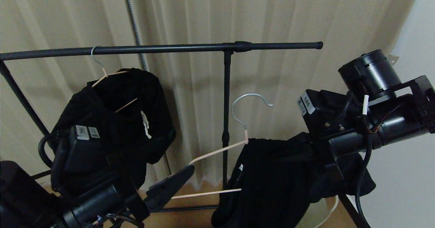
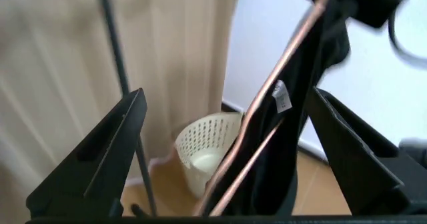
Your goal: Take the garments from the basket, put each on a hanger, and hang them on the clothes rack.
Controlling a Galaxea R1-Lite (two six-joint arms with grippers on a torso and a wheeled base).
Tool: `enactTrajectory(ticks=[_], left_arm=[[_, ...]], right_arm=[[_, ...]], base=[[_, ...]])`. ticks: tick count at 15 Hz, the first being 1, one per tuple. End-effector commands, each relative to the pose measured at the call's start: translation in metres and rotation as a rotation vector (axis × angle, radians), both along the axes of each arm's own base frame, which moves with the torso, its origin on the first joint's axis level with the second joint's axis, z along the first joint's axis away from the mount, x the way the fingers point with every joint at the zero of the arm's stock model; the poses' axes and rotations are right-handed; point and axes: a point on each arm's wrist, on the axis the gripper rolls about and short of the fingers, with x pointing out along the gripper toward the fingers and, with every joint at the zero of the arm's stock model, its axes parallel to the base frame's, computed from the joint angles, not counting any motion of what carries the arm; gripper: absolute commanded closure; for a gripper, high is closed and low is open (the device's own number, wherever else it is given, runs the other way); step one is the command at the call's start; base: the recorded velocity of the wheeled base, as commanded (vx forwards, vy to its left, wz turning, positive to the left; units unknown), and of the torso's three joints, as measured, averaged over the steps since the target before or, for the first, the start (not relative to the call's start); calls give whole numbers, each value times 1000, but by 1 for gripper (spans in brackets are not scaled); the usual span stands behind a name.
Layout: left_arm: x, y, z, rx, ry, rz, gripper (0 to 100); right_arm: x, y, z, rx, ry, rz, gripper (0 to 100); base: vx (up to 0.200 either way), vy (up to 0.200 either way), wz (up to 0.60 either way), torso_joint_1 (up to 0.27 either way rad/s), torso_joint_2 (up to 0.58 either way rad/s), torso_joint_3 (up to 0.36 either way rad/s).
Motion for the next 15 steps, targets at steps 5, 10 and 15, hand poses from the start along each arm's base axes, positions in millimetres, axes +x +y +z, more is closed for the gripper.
enactTrajectory(ticks=[5, 10, 15], left_arm=[[20, 38, 8, -213, 237, 93, 0], [43, 62, -1, -331, 468, 62, 0], [39, 59, -41, -268, 662, -16, 0]], right_arm=[[-3, -21, 10, 35, -23, -50, 100], [-14, -32, 13, 61, -23, -53, 100], [-11, -37, 17, 83, -25, -97, 100]], base=[[0, 0, 0, 0, 0, 0], [0, 0, 0, 0, 0, 0], [0, 0, 0, 0, 0, 0]])
